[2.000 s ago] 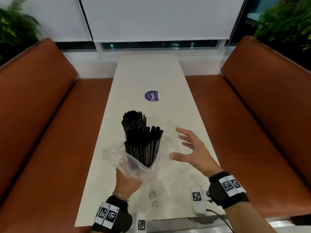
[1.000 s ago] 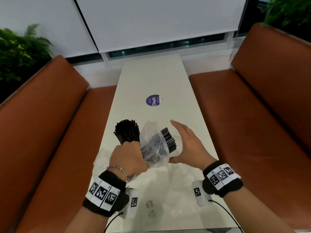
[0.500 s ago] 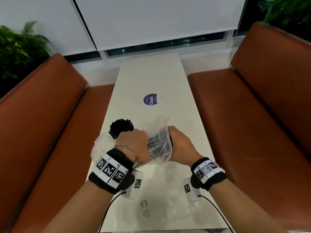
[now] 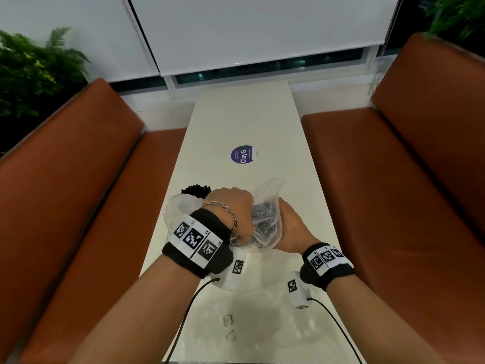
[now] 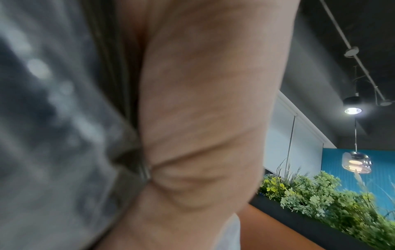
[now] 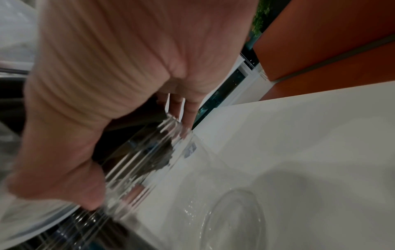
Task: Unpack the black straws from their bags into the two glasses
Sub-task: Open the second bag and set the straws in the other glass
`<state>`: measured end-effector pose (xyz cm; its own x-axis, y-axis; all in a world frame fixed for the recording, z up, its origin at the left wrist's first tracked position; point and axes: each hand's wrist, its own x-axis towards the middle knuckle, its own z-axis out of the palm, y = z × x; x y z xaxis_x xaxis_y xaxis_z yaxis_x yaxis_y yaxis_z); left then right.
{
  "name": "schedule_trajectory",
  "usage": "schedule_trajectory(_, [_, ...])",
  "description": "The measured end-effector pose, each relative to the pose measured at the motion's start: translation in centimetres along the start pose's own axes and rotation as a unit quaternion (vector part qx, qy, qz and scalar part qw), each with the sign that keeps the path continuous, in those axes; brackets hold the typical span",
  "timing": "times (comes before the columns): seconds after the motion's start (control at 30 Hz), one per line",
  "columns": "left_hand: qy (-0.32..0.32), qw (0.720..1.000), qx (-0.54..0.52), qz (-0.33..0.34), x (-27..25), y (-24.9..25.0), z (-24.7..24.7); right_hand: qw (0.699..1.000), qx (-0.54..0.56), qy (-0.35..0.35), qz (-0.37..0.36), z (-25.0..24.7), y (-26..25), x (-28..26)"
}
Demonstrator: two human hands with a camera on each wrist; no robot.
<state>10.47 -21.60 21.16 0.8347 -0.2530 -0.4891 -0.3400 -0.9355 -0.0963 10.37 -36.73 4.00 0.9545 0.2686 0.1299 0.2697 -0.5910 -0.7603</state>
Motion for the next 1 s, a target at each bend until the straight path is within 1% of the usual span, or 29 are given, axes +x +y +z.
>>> schedule_trajectory(0.27, [-0.006,0.999,-0.034,0.012,0.4,-0.7,-1.0,0.997,0.064,-0.036,-0.026,-0.5,0.3,0.2])
schedule_trajectory(0.47, [0.029,0.999,-0.043,0.009,0.6,-1.4,-1.8,0.995,0.084,-0.017,-0.045,0.1,0.7,0.8])
schedule_trajectory(0.57, [0.038,0.998,-0.044,0.005,0.6,-1.7,-2.3,0.995,0.093,-0.026,-0.024,0.2,1.1,0.7])
schedule_trajectory(0.7, [0.032,0.998,-0.057,-0.001,0.8,-2.3,-2.6,0.994,0.101,-0.05,-0.005,0.0,0.6,0.7])
schedule_trajectory(0.83, [0.023,0.995,-0.096,-0.007,0.9,-3.3,-2.6,0.995,0.086,-0.056,0.006,-0.1,-0.2,1.2])
schedule_trajectory(1.0, [0.003,0.987,-0.158,-0.014,0.8,-4.7,-2.7,0.993,0.077,-0.072,0.051,0.6,-0.2,0.9])
